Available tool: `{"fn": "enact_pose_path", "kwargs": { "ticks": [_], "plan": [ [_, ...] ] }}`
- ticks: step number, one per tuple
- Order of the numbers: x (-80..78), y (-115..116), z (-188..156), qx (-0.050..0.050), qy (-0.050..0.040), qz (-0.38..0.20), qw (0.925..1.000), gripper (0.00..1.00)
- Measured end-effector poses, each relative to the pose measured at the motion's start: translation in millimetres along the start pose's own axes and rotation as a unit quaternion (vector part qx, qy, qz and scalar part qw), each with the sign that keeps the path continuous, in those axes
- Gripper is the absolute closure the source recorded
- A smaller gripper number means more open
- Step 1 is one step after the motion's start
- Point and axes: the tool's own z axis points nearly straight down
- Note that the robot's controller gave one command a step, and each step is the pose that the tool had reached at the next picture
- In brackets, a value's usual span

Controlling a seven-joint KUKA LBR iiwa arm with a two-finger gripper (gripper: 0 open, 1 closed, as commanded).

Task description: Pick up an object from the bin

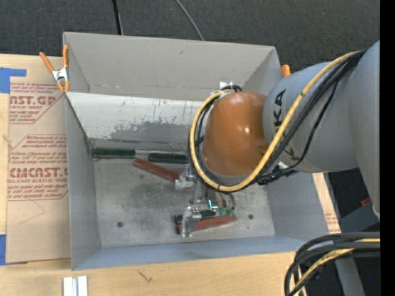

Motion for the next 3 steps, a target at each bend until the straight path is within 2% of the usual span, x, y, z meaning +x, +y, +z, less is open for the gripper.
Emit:
{"fn": "enact_pose_path", "kwargs": {
  "ticks": [1, 2, 3],
  "plan": [
    [-0.4, 0, -2, 0.000, -0.0012, 0.000, 1.0000, 0.00],
    [-3.2, 22, 35, -0.001, -0.0088, -0.018, 0.9998, 0.00],
    [-9.3, -7, 48, -0.001, -0.0026, -0.092, 0.9957, 0.00]
  ]
}}
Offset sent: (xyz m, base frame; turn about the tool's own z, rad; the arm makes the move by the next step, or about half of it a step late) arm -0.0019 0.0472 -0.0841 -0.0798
